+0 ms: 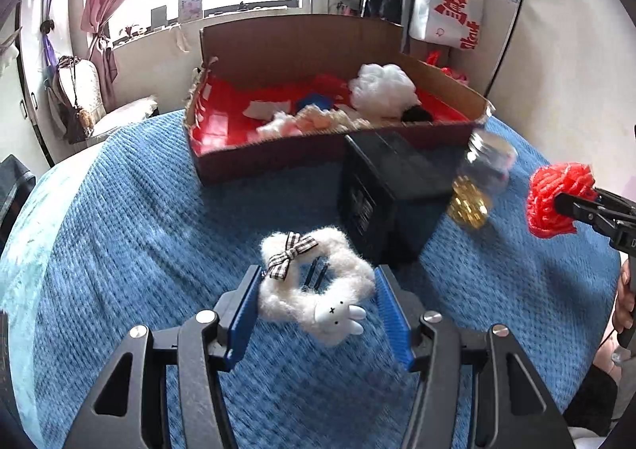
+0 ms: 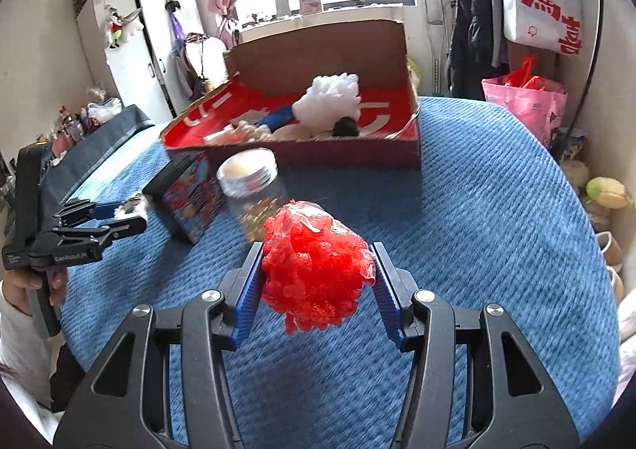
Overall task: Organize soft objects
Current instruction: 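Lift and carry the bath puff and bunny ring into the red box with both tools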
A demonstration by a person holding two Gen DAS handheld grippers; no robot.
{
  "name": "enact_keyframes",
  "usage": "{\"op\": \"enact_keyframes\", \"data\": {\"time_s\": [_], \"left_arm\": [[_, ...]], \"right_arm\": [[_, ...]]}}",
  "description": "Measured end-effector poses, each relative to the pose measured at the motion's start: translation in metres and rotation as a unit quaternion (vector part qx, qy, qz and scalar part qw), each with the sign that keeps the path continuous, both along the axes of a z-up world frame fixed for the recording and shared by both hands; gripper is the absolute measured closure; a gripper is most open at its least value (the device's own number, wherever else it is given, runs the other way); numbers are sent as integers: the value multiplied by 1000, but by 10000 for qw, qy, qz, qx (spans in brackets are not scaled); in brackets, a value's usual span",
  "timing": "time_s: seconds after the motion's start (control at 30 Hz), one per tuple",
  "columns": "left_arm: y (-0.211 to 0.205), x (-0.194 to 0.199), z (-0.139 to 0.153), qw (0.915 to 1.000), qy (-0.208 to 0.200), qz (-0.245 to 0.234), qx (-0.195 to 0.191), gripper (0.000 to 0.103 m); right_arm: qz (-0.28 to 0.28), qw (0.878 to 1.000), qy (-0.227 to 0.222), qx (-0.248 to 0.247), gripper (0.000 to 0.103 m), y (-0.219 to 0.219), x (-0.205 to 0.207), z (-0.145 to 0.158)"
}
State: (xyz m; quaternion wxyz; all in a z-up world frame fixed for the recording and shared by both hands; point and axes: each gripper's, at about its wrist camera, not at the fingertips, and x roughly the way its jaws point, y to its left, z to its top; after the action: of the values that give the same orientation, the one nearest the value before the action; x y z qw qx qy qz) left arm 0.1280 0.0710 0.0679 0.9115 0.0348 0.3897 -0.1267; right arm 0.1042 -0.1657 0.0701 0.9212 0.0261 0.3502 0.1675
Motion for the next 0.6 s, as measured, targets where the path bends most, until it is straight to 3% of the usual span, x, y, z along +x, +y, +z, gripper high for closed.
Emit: {"op": "enact_keyframes", "data": {"time_s": [0.33,0.6], "left_arm": [[9,49,25,9999,-76,-1,-133,44],[-5,85,58,9984,-245,-389,-344,44]], "right_arm": [[-39,9999,-102,-54,53,-2,52,17],[195,9994,-246,-161,53,15,100,38]]}}
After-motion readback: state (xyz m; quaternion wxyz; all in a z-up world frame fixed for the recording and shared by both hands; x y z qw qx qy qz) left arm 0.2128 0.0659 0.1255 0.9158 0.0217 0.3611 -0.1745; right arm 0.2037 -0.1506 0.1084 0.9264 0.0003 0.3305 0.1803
